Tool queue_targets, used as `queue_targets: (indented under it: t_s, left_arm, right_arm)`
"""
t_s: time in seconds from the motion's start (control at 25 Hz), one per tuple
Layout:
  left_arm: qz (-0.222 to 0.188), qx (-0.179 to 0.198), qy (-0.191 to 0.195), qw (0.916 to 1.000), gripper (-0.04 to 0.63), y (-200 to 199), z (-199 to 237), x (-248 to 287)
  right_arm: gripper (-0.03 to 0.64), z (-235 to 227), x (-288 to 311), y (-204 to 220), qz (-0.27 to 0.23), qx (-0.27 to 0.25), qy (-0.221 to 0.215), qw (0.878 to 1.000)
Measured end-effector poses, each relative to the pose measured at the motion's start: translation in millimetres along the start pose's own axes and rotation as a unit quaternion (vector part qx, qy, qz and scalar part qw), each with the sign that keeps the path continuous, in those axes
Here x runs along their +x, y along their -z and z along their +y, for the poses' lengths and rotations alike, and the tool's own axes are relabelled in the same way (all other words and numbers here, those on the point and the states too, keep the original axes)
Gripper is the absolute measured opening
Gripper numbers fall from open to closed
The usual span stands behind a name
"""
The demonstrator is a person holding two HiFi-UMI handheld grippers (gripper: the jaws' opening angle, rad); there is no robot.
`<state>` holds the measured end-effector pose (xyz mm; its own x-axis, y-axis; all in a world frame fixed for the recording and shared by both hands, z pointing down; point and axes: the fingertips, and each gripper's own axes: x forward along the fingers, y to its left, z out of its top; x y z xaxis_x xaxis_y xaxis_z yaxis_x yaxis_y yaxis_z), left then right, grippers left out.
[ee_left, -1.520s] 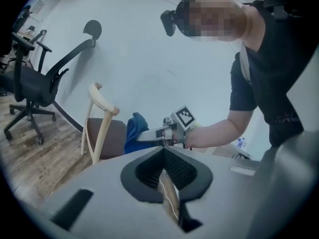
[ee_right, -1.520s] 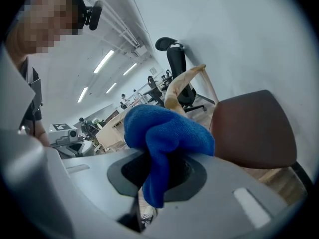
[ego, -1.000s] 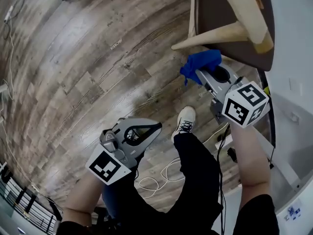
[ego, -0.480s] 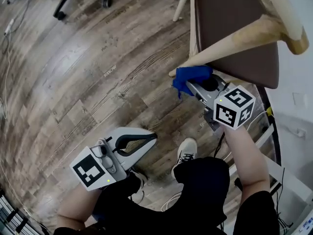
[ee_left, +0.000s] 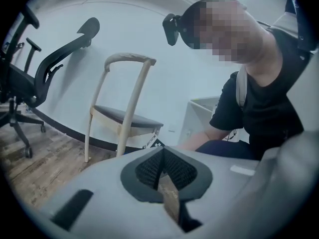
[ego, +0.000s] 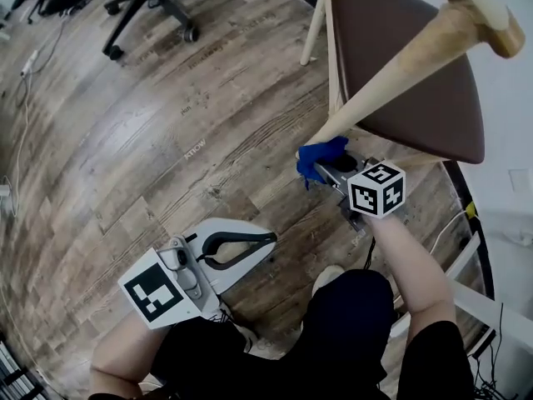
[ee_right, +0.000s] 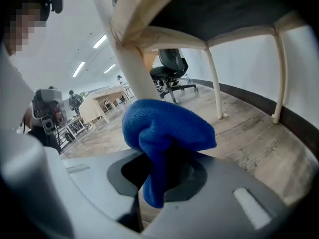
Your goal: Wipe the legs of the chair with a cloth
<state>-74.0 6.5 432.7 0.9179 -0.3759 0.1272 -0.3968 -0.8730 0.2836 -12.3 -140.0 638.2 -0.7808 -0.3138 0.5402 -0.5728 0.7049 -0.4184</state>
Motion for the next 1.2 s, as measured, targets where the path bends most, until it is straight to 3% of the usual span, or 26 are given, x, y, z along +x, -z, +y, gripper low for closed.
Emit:
queue_targets:
  t_s: [0.36, 0.68, 1.0, 1.2]
  left_arm:
    - [0.012, -0.004, -0.027, 0.9995, -0.003, 6.3, 8.3, -17.5]
    - [0.024, -0.002, -0.036, 0.9991, -0.003, 14.2, 13.9, -24.2]
    - [0.021, -0.011, -0.029, 0.9993, -0.003, 20.5, 22.6, -29.2]
    - [0.009, 0.000, -0.011, 0.9999, -0.003, 14.0, 22.9, -17.4]
  right_arm:
    - [0.064, -50.2, 62.2, 79.0, 0.064, 0.040, 0.024, 0.997]
    - [0.066, -93.6, 108.7, 143.4, 0.153, 0.057, 0.082, 0.983]
    - [0.066, -92.2, 108.9, 142.7, 0.141, 0.067, 0.091, 0.984]
    - [0.066, -65.6, 83.0, 104.5, 0.097, 0.046, 0.076, 0.991]
